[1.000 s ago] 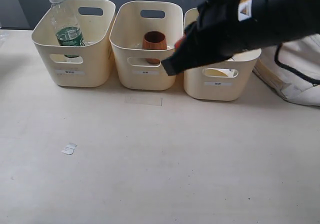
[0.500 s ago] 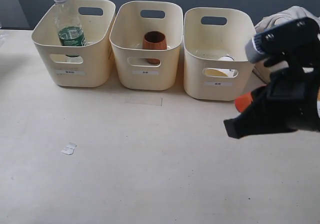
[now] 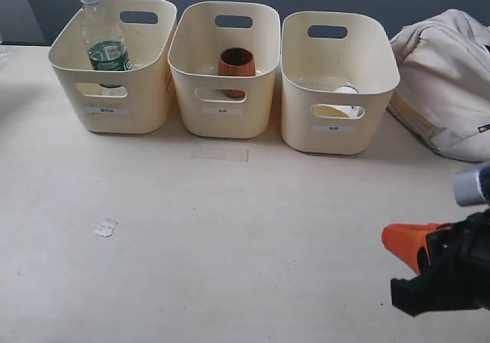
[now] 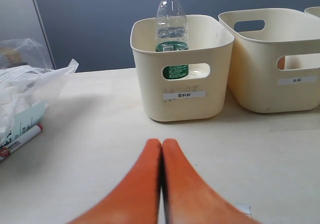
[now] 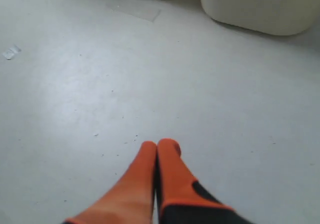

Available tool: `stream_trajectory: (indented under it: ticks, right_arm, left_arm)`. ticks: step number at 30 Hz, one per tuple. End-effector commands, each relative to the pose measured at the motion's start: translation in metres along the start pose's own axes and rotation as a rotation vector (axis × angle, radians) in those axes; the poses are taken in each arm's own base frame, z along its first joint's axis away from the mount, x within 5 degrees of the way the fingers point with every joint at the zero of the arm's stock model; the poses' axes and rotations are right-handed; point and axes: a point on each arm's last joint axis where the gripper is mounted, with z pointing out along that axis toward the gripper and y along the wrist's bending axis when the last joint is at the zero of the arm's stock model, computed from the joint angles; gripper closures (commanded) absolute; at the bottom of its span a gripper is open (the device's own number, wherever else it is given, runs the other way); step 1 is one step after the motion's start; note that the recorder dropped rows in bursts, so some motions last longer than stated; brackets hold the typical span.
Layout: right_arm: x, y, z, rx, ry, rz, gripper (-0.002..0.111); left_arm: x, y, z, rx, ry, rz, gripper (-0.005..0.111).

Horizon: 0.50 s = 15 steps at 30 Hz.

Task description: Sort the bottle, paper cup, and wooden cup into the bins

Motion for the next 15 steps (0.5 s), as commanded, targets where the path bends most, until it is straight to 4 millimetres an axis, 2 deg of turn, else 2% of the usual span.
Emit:
stream_trajectory:
  ticks: [1,5,15]
  right_arm:
    - [0.026,-0.005,0.002,-0.053,-0.075,-0.004,0.108]
    - [0.044,-0.01,0.004,-0.061,-0.106,0.015,0.108]
    - [0.047,-0.011,0.004,-0.051,-0.066,0.011,0.108]
  left_arm:
    - [-0.001,0.0,0.0,0.001,-0.01,-0.003,0.107]
    - [-0.001,0.0,0.0,0.001,-0.01,-0.003,0.107]
    - [-0.001,0.0,0.0,0.001,-0.01,-0.003,0.107]
